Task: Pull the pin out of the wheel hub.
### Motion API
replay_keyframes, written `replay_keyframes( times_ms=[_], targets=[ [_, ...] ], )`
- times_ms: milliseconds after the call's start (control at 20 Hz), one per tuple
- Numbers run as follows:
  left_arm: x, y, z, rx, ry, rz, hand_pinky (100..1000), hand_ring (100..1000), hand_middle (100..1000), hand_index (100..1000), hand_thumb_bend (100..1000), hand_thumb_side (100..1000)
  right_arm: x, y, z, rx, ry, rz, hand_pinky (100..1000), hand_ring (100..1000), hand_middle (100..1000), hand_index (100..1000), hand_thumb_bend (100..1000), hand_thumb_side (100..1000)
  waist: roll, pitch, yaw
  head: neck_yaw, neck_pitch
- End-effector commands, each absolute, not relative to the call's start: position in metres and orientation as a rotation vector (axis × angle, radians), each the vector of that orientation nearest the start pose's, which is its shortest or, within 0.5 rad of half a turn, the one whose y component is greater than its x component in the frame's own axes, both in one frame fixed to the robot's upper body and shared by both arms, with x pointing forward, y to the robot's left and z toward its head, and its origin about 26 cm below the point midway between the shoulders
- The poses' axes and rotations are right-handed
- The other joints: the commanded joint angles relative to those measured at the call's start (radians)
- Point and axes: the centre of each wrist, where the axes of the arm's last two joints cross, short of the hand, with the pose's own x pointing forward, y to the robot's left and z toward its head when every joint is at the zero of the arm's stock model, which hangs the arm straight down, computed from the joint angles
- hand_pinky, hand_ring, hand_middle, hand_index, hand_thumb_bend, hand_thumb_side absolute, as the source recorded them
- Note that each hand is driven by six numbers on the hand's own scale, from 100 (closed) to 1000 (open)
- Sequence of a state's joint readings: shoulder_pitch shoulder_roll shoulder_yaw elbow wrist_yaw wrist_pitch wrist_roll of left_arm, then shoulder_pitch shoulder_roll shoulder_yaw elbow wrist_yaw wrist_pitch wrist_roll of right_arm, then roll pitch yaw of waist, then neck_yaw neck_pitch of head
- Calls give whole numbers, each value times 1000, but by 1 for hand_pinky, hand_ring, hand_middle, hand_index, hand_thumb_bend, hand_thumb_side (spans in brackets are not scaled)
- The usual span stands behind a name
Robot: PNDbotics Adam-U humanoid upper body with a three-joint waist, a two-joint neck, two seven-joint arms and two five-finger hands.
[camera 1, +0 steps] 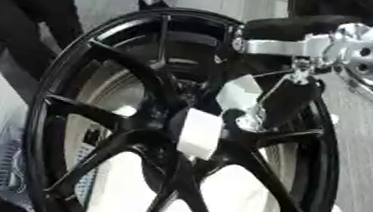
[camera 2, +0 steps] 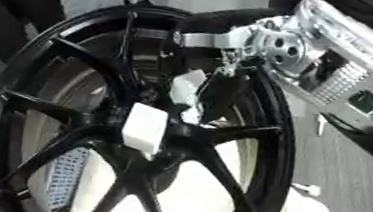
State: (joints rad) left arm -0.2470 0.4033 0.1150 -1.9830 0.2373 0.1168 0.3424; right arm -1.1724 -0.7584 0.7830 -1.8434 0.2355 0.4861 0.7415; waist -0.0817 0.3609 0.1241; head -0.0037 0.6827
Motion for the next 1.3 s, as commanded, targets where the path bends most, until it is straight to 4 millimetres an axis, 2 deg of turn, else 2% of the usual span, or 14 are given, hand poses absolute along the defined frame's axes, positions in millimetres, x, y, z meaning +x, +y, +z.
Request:
replay_keyframes(
  times_ms=[50, 100, 200, 600, 1100, 1150, 1300],
  targets=[
    [291, 307, 208, 298, -2159, 145, 749, 737, 707, 796, 540, 352, 317, -125, 330, -531, -1272, 1946, 869, 804, 673, 793, 378, 100, 6, -17, 0, 1, -14],
    [291, 307, 208, 298, -2159, 145, 749, 737, 707, 796, 540, 353, 317, -126, 330, -530, -1274, 1945, 871, 820, 737, 830, 402, 100, 6, -16, -1, 1, -14],
    [291, 307, 208, 297, -2157, 145, 750, 737, 708, 796, 539, 354, 317, -127, 331, -525, -1284, 1944, 875, 838, 777, 845, 421, 100, 7, -16, -2, 2, -15],
    [291, 308, 208, 298, -2154, 145, 750, 738, 708, 796, 534, 355, 319, -133, 333, -533, -1299, 1948, 879, 845, 778, 847, 433, 100, 10, -17, -10, 5, -15],
    [291, 307, 207, 292, -2154, 142, 751, 739, 709, 797, 530, 357, 317, -131, 334, -535, -1318, 1938, 873, 818, 680, 778, 352, 100, 9, -18, -9, 4, -19],
    [291, 307, 207, 292, -2154, 142, 751, 739, 709, 797, 529, 357, 317, -131, 333, -538, -1318, 1935, 871, 807, 639, 751, 333, 100, 9, -18, -9, 5, -19],
    [291, 307, 207, 290, -2154, 141, 751, 739, 709, 797, 528, 358, 319, -131, 332, -550, -1314, 1927, 869, 793, 606, 724, 318, 100, 9, -17, -7, 5, -20]
  ],
)
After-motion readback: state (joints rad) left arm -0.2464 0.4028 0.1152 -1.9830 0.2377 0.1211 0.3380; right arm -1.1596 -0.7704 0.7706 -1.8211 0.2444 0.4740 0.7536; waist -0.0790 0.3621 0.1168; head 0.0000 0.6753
